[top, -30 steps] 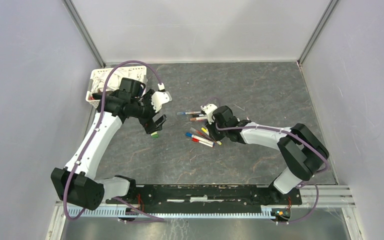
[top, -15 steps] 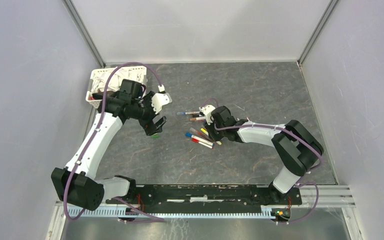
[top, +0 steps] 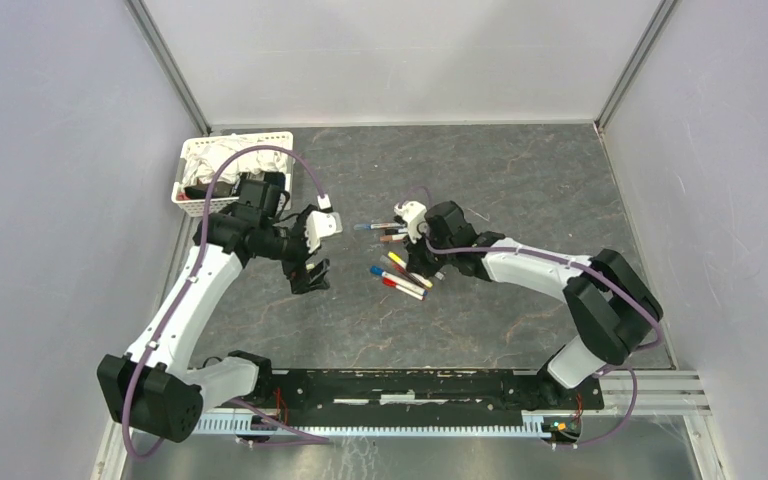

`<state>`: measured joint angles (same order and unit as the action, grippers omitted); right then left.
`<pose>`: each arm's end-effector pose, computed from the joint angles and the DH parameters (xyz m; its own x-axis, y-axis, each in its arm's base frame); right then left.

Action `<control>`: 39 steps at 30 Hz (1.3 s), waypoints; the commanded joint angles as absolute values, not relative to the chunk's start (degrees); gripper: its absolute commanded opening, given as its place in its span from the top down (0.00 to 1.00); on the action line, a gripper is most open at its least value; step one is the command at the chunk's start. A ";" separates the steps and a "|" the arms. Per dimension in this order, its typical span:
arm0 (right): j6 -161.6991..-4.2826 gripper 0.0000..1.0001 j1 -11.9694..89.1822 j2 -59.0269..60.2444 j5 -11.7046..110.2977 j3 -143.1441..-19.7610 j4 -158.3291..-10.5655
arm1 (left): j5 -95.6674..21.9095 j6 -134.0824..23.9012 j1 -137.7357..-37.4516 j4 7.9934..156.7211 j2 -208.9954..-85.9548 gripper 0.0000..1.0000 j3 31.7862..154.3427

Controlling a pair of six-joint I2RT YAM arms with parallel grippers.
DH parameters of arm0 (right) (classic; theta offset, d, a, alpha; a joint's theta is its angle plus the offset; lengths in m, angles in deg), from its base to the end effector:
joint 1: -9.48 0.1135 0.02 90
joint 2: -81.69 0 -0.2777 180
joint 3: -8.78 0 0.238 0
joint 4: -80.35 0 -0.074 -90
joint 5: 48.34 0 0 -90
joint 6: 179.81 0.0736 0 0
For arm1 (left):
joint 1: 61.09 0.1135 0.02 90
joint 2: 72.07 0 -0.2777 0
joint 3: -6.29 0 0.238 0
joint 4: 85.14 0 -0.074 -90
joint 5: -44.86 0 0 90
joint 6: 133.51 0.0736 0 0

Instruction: Open the pen caps

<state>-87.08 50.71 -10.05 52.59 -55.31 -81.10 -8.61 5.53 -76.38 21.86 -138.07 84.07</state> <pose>0.2469 0.2349 0.1751 -0.5777 -0.4441 -0.6848 -0.7191 0.6738 0.1697 0.1854 -0.0961 0.2991 -0.1854 0.6798 -0.7096 0.9586 0.2840 0.0216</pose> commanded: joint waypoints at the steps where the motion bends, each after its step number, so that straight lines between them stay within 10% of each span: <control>1: -87.89 1.00 51.00 -5.48 65.43 -62.30 -78.46 | -3.16 15.74 -77.02 20.67 -136.12 0.00 81.59; 18: -80.70 1.00 56.17 -11.70 94.97 -71.07 -80.67 | -9.39 25.37 -88.64 21.06 -137.28 0.15 84.14; 32: -76.70 1.00 56.41 -14.02 96.82 -72.53 -84.32 | -10.51 26.80 -90.71 19.19 -137.50 0.88 81.88; 39: -71.55 0.56 56.48 -14.28 98.26 -69.96 -91.56 | -9.08 24.14 -90.88 19.24 -137.13 0.98 83.22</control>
